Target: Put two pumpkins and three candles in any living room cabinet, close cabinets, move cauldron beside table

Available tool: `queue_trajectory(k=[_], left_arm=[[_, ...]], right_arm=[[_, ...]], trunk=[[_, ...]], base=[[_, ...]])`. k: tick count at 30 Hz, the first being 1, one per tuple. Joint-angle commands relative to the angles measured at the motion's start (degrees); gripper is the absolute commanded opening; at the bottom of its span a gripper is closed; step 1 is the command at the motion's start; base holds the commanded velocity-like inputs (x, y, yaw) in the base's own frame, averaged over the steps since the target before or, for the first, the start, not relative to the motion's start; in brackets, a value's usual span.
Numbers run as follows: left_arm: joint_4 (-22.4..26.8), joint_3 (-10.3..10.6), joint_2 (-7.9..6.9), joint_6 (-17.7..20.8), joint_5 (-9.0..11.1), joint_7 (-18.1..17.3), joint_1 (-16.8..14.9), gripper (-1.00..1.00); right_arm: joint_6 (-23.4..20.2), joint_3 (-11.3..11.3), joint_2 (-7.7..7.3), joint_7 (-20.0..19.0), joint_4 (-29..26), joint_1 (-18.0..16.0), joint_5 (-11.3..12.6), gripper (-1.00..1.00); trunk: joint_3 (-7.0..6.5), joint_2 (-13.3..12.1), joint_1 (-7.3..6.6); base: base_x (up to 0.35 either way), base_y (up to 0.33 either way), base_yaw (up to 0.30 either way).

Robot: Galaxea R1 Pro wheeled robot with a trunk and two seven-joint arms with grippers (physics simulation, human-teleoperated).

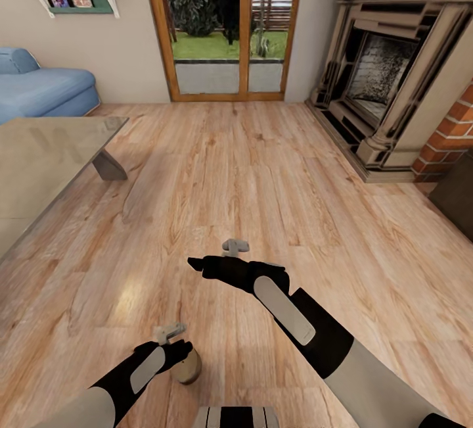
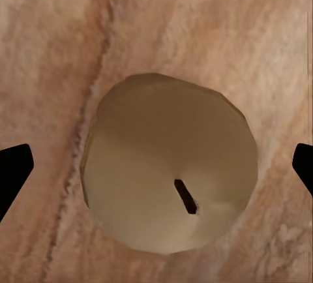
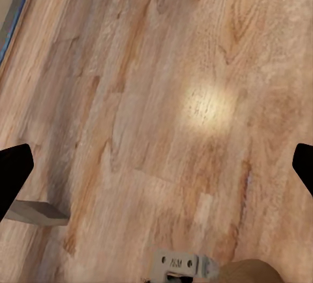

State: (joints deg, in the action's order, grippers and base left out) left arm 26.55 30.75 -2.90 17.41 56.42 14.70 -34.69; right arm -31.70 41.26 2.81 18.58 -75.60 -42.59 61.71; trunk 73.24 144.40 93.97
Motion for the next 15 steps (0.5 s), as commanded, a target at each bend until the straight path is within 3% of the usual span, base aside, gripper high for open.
queue_trajectory(k=[1, 8, 15], left_arm=[[0.17, 0.48, 0.33, -0.06, 0.49, 0.50, -0.03, 1.00], [0.22, 0.62, 1.16, -0.36, 0.36, 0.50, -0.03, 1.00], [0.25, 0.70, 1.12, -0.44, 0.30, 0.50, -0.03, 1.00]], right_arm=[[-0.03, 0.04, 0.00, 0.58, -0.08, -0.06, 0.60, 1.00], [-0.03, 0.01, 0.00, 0.58, -0.08, -0.06, 0.60, 1.00], [-0.03, 0.03, 0.00, 0.56, -0.08, -0.04, 0.60, 1.00]], trunk=[[0.05, 0.02, -0.01], [0.05, 0.02, -0.01], [1.15, 0.09, 0.12]], base=[[0.000, 0.000, 0.000], [0.000, 0.000, 0.000], [0.000, 0.000, 0.000]])
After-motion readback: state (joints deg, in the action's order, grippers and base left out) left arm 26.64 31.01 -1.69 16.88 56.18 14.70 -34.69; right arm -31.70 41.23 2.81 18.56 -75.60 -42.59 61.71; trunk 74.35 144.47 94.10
